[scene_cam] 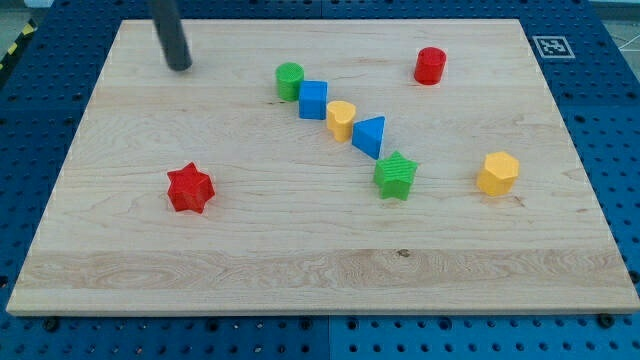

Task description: Move green star a bit right and up

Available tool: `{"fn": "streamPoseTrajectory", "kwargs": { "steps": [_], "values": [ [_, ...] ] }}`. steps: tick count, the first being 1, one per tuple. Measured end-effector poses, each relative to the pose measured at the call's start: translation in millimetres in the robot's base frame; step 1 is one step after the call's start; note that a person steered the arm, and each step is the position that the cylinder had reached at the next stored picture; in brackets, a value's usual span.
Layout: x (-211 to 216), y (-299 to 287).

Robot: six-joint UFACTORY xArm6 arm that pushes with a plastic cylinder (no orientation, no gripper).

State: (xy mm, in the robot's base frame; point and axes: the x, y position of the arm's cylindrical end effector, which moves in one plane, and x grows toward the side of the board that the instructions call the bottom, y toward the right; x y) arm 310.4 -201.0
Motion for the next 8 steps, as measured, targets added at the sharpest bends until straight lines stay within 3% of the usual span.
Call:
{"fn": "streamPoseTrajectory", "kwargs": {
  "steps": [2, 3, 5, 7, 8],
  "values": [
    [110.3, 16.7],
    [137.9, 91.0],
    [188.4, 223.7],
    [194.2, 348.5],
    [202.6, 358.5]
  ]
}}
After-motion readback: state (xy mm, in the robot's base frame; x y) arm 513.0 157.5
